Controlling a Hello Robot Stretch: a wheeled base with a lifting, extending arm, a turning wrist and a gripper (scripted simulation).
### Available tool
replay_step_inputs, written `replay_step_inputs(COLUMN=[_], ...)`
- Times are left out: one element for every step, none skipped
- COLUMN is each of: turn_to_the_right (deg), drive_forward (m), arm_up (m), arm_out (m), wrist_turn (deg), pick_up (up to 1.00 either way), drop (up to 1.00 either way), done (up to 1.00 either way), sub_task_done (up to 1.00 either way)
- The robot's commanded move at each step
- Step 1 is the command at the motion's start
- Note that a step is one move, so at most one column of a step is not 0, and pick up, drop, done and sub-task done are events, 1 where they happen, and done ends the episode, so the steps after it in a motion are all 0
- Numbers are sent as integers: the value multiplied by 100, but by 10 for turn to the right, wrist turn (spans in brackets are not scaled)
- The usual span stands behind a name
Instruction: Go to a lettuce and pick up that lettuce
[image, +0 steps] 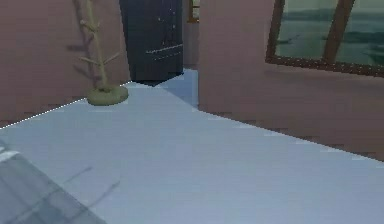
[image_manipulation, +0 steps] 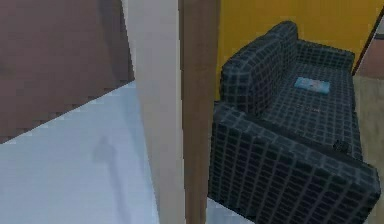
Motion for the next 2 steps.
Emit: replay_step_inputs(turn_to_the_right=[270,0], drive_forward=[0,40], arm_up=[0,0], arm_out=[0,0], wrist_turn=[0,0], pick_up=[0,0], drop=[0,0], done=[0,0], sub_task_done=[0,0])
